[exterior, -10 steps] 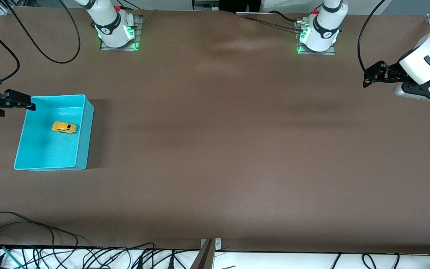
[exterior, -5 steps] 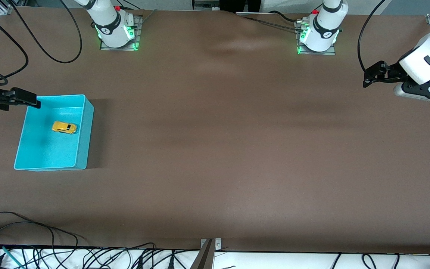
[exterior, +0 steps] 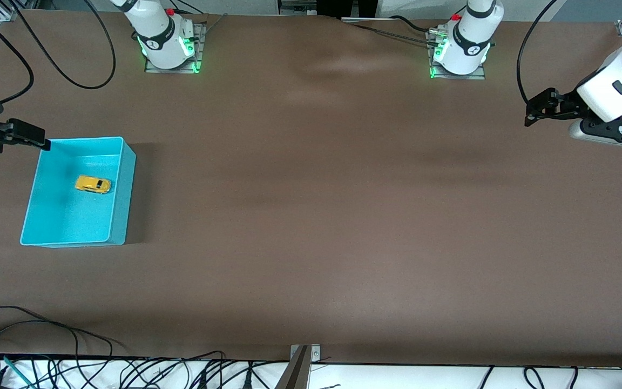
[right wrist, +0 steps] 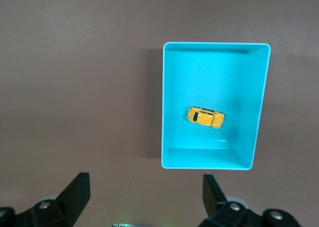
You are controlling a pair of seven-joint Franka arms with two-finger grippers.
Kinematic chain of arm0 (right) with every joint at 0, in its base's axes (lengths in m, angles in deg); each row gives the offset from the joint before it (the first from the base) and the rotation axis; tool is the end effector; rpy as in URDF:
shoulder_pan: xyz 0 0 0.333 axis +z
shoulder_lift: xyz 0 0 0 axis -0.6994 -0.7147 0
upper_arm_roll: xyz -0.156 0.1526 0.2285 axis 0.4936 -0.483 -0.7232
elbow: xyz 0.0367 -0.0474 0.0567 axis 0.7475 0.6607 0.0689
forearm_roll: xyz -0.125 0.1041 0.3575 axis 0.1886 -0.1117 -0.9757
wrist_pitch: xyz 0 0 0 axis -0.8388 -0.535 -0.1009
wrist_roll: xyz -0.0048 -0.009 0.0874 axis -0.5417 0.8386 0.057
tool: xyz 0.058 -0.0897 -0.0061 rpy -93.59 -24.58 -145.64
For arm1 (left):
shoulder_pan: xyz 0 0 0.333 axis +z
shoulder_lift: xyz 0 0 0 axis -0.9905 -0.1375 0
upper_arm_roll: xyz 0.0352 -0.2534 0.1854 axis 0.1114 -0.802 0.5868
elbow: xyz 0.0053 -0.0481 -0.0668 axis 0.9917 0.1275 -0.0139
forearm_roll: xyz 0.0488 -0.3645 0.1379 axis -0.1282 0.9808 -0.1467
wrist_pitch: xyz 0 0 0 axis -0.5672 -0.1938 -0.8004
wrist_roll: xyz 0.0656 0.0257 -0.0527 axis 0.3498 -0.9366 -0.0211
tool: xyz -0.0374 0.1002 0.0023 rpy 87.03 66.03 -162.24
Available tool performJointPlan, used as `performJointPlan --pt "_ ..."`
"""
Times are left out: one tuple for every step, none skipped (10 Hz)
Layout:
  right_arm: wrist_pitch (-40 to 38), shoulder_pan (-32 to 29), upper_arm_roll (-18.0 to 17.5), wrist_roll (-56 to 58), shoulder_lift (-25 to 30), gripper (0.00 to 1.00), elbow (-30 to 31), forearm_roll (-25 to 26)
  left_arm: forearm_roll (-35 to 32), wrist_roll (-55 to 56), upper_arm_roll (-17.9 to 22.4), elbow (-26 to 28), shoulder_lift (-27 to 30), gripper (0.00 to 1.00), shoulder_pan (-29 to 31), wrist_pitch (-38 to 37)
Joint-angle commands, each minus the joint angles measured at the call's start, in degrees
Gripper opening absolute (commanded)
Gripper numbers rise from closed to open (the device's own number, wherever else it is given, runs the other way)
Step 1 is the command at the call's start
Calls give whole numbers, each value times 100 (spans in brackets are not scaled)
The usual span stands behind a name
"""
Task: Wind up and store yellow beetle car
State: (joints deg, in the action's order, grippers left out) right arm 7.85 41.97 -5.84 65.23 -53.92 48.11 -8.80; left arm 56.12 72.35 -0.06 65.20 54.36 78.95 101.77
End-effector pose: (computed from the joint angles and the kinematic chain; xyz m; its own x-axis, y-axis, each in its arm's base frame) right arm 0.5958 -0.0247 0.5965 0.9917 0.0583 -0.1142 0.0579 -0.9983 -0.0065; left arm 0.5410 -0.0421 0.5990 0.9807 -0.1571 -0.1164 -0.1544 -0.9875 0.0323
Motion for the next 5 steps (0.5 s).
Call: performJointPlan --pt "424 -102 -146 -109 645 100 880 101 117 65 -18 -138 -56 100 7 -87" --pt "399 -102 -146 -108 637 100 864 110 117 65 -18 -138 -56 100 7 -87" --pt "390 -102 -146 -117 628 100 846 93 117 65 -18 -138 -56 100 7 -87" --pt "390 -102 -146 -109 619 100 837 101 117 65 -18 -138 -56 100 7 -87" --pt "399 -102 -146 -108 611 100 803 102 117 65 -18 -138 -56 100 7 -87"
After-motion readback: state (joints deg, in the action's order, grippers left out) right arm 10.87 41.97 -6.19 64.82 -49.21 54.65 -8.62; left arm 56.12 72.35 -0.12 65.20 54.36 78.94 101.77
